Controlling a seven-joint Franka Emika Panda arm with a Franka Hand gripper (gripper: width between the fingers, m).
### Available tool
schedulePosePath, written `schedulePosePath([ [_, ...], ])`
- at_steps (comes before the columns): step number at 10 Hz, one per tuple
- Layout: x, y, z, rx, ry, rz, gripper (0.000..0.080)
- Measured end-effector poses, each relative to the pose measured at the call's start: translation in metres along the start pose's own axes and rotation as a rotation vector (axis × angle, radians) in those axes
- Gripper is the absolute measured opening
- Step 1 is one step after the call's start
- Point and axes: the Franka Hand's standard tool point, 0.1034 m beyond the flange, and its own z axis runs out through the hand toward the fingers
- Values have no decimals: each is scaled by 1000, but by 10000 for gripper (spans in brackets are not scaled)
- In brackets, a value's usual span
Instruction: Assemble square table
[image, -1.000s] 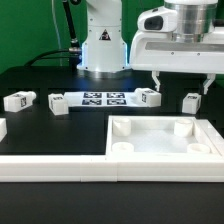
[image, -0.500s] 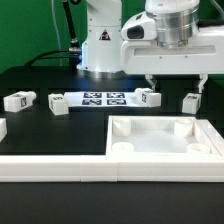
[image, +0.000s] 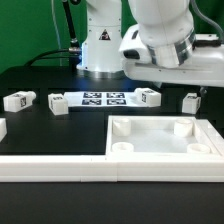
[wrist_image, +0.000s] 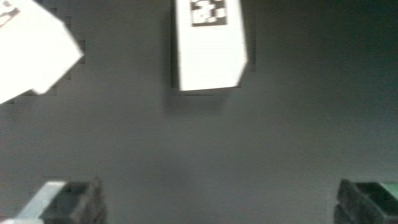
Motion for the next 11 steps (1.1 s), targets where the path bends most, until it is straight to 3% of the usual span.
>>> schedulePosePath([
  [1, -5, -5, 8, 34, -59, 33, 649],
  [2, -8, -1, 17, -43, -93, -10, 649],
  [5, -6, -4, 19, -47, -98, -16, 649],
  [6, -7, -6, 22, -29, -102, -7, 649],
  [7, -13, -9, 36, 8, -117, 4, 649],
  [8, -16, -8, 42, 15, -124, 4, 649],
  [11, -14, -8, 40, 14, -121, 5, 649],
])
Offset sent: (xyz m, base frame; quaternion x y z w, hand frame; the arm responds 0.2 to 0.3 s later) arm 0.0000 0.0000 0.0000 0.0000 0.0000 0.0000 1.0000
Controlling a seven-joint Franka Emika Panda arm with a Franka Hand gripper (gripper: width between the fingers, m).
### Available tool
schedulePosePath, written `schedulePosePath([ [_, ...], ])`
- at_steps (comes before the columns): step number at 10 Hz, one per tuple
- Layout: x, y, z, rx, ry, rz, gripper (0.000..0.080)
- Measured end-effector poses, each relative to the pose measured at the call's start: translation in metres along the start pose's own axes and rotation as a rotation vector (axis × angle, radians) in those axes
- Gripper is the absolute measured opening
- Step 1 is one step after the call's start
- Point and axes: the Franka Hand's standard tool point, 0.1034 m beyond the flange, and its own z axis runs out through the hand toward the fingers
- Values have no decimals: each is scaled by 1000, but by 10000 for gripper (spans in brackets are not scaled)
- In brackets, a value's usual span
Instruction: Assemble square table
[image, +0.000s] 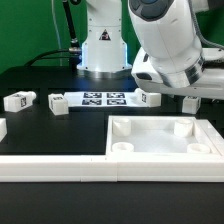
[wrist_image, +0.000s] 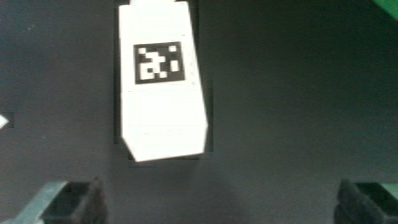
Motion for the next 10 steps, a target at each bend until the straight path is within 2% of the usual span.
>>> schedulePosePath([
  [2, 0, 2, 3, 6, -5, -2, 649],
  [3, -2, 11, 18, 47, -34, 0, 649],
  [4, -8, 22, 31, 47, -65, 16, 649],
  [5, -11, 26, 41, 43, -84, 23, 649],
  [6, -13, 24, 47, 42, -94, 25, 649],
  [9, -15, 21, 50, 40, -90, 22, 649],
  [10, -15, 21, 50, 40, -90, 22, 563],
])
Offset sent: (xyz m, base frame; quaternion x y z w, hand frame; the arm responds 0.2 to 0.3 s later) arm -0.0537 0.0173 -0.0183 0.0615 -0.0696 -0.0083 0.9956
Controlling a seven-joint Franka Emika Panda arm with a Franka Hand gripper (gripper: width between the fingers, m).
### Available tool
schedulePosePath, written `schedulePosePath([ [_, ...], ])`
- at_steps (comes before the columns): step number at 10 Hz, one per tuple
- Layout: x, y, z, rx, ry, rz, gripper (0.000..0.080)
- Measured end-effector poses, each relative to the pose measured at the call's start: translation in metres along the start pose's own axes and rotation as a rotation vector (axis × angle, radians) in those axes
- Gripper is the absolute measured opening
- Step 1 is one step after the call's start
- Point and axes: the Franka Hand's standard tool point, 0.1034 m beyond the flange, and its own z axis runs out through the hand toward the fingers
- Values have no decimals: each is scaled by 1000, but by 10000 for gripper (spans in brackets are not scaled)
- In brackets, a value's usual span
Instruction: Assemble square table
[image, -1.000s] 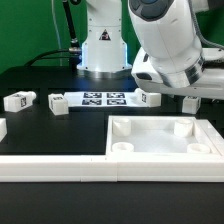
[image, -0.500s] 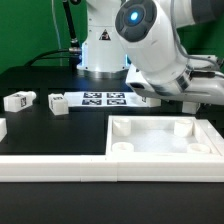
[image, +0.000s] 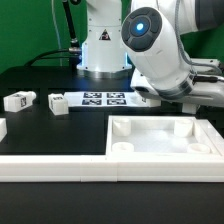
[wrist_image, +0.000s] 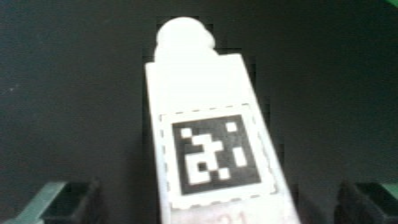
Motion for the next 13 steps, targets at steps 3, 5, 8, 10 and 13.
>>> schedulePosePath([
  [3, 0, 0, 0, 0, 0, 0, 408],
  [5, 0, 0, 0, 0, 0, 0, 287],
  [8, 0, 0, 0, 0, 0, 0, 287],
  [10, 2, 3, -6, -10, 2, -15, 287],
  [13, 1, 2, -87, -65, 113, -131, 287],
])
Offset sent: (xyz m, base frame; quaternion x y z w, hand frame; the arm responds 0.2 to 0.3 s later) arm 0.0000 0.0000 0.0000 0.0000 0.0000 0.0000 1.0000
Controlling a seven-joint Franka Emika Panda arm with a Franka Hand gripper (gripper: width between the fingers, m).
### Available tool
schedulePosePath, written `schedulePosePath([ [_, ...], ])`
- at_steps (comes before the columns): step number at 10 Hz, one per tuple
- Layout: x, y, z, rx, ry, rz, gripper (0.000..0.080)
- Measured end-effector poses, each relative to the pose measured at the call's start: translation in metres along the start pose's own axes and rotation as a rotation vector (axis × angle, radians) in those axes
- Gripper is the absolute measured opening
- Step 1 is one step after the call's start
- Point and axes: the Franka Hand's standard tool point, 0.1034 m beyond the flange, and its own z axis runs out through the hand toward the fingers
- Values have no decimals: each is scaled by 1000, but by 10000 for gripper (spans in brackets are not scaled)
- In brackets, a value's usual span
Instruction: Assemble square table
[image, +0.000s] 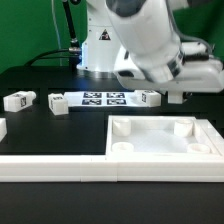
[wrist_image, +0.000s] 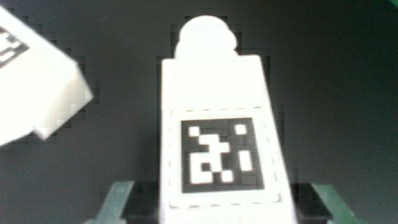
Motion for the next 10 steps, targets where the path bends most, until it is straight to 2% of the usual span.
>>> schedulePosePath([
  [1, -8, -6, -16, -2, 29, -17, 287],
  [3, -10, -6, -15, -4, 29, -19, 287],
  [5, -2, -13, -20, 12, 166, -29, 288],
  [6, -5, -9, -27, 0, 202, -60, 288],
  [7, -1, -2, -60, -15, 262, -97, 288],
  [8, 5, -1, -107, -29, 336, -142, 288],
  [9, 10, -8, -146, -65, 421, -206, 288],
  [10, 14, -20, -163, -54, 465, -223, 288],
])
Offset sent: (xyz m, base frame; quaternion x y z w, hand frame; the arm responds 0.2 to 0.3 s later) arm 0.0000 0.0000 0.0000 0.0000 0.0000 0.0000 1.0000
